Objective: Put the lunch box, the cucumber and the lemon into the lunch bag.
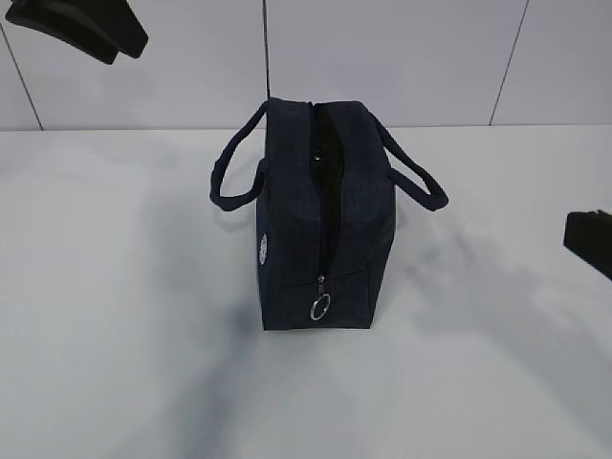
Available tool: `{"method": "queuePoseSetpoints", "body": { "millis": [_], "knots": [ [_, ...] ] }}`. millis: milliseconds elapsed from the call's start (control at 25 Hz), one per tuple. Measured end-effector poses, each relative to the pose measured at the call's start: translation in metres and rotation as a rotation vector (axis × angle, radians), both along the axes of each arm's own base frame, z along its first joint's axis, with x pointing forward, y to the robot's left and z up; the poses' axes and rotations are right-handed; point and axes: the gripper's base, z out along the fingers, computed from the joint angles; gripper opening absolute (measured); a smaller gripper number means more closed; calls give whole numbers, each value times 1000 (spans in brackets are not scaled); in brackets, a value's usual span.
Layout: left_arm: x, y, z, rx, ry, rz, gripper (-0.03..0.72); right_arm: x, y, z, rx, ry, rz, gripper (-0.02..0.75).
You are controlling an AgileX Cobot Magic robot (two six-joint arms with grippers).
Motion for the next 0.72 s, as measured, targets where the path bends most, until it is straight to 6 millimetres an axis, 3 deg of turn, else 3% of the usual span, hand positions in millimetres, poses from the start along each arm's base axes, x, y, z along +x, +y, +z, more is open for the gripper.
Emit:
{"method": "queuePoseSetpoints", "body": {
  "millis": [240, 720],
  "knots": [
    [-7, 4, 9, 21, -34, 4, 236, -2, 0, -19, -8, 32, 2, 515],
    [-14, 9, 18, 40, -65, 7, 236, -2, 0, -29, 18, 7, 6, 515]
  ]
}}
